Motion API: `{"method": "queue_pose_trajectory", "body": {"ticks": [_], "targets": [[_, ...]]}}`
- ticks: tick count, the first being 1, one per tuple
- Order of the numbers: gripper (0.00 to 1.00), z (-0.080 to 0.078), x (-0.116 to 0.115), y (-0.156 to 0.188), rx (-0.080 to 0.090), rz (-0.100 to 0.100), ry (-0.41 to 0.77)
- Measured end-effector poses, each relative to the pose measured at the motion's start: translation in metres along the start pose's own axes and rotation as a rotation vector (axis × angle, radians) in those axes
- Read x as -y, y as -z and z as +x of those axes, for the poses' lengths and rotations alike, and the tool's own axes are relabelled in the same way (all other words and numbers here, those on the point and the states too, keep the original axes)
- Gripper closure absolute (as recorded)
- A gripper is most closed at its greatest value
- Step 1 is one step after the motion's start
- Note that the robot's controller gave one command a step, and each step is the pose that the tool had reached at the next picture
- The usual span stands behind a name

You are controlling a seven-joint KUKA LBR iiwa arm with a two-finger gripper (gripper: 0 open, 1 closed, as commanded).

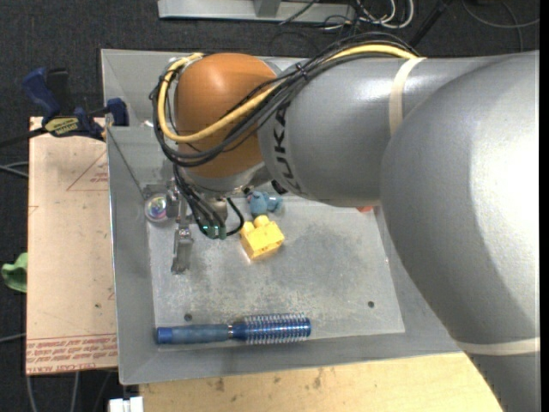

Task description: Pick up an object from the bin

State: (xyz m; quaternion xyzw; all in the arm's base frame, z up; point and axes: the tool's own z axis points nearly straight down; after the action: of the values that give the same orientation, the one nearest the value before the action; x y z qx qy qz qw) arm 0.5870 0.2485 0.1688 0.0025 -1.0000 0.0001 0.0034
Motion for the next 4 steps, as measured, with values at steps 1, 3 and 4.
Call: {"method": "queue_pose_trajectory", "body": {"ticks": [1,3,4], "targets": [[0.00,0.088,0.072,-0.059,-0.006,0.005,0.010],[1.00,0.097,0.170,-0.096,0.009,-0.004,-0.164],[1.00,0.089,0.162,0.034,0.016,-0.004,-0.157]]}}
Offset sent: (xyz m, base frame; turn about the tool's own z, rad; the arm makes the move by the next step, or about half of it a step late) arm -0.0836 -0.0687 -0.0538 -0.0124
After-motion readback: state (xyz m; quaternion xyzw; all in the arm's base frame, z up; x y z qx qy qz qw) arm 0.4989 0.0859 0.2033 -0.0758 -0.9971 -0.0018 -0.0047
